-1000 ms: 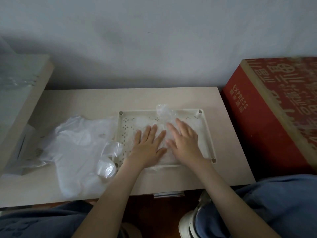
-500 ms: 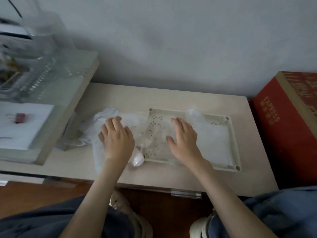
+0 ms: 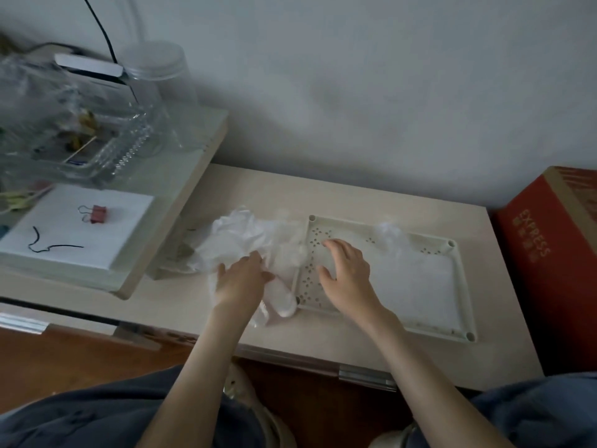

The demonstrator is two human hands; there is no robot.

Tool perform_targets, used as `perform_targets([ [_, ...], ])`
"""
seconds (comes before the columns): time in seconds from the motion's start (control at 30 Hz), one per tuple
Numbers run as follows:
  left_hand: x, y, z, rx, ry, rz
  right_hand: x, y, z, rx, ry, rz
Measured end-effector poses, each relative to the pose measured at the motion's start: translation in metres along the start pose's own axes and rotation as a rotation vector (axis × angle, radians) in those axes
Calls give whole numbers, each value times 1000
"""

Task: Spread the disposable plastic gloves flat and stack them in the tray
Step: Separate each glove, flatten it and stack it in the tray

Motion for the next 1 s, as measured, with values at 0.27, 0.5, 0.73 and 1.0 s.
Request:
perform_targets([
  [0.27, -2, 12, -6, -73, 43, 8, 0, 0, 3, 115, 8, 33],
  [0.5, -7, 33, -3, 86, 14, 210, 1, 5, 6, 177, 11, 66],
  [0.73, -12, 42, -4, 33, 109, 296, 0, 14, 7, 350, -71, 105],
  [1.0, -37, 92, -4, -331, 143, 699, 2, 23, -7, 700, -61, 125],
])
Point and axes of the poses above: each hand's wrist, its own x-axis towards the middle knuckle, its own y-axis out of the back of the hand, z = x × y, the point moved 7 cm from there along x, towards the middle knuckle, and after that the axes turned 14 degrees about x, right-handed, at the moved point
